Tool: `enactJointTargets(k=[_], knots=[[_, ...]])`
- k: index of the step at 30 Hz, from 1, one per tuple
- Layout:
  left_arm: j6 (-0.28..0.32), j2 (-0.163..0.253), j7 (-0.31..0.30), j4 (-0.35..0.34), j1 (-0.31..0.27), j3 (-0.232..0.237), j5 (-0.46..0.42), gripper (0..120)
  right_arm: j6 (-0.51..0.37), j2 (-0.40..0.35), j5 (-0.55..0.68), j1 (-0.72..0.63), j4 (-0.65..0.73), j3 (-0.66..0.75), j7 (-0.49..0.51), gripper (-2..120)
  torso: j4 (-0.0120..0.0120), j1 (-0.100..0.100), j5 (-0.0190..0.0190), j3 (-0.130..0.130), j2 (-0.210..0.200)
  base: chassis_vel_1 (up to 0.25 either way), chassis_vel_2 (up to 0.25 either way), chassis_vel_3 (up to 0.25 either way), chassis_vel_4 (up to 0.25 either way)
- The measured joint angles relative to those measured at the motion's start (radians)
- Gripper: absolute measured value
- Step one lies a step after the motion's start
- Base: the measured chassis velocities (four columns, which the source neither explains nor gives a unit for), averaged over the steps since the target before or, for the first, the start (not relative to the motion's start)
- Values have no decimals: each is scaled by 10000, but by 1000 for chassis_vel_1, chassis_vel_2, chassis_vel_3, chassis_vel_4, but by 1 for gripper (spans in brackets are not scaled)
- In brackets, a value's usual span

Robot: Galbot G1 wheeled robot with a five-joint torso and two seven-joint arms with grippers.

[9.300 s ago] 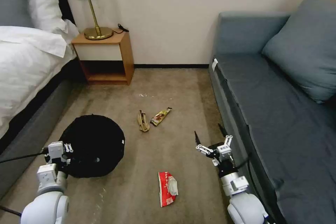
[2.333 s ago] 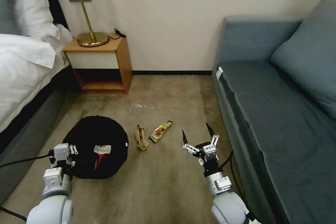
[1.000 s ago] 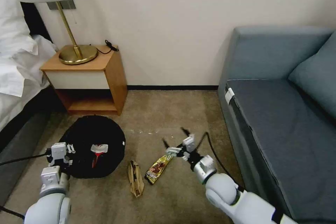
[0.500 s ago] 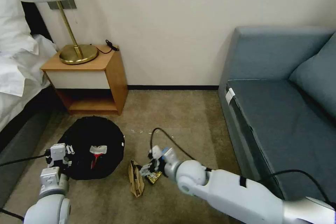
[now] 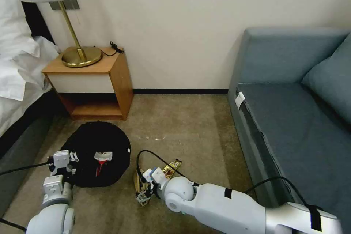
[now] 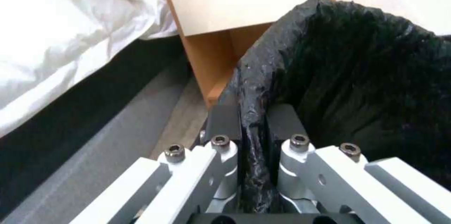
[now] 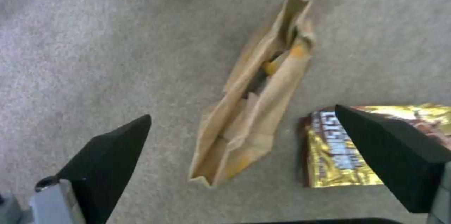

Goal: Pick up the trash bin, then pick up the garbage on the floor and place it into the trash bin.

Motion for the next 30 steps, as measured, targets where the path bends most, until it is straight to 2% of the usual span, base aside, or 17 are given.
enactJointTargets(k=[8, 18, 21, 22, 25, 26, 28, 30], knots=[[-27, -125, -6, 0, -9, 61, 153, 7, -65, 548, -113, -179, -602, 118, -173, 100, 0, 0, 0, 0, 0, 0, 0, 0, 0], [-28, -196, -7, 0, -16, 66, 208, 7, -143, 792, -714, -468, -1204, 108, -6, 99, 0, 0, 0, 0, 0, 0, 0, 0, 0], [-30, -221, -9, 0, -15, 62, 231, 7, -51, 899, -1090, -606, -1478, 168, -211, 90, 0, 0, 1, -1, 0, 0, 0, 0, 0], [-30, -221, -9, 0, -15, 62, 231, 7, -51, 899, -1090, -606, -1478, 168, -211, 90, 0, 0, 1, -1, 0, 0, 0, 0, 0], [-31, -249, -11, 2, -17, 62, 248, 7, 97, 1018, -1600, -685, -1872, 264, -434, 74, 0, 0, 1, 0, 0, 0, 0, 0, 0], [-31, -249, -11, 2, -17, 62, 248, 7, 97, 1018, -1600, -685, -1872, 264, -434, 74, 0, 0, 1, 0, 0, 0, 0, 0, 0], [-31, -256, -12, 19, -21, 62, 255, 7, 140, 1078, -1726, -706, -2035, 331, -512, 65, 0, 0, 0, -1, 0, 0, 0, 0, 0], [-33, -258, -12, 32, -21, 62, 257, 7, 154, 1095, -1753, -712, -2074, 347, -537, 61, 0, 0, 0, 0, 0, 0, 0, 0, 0]])
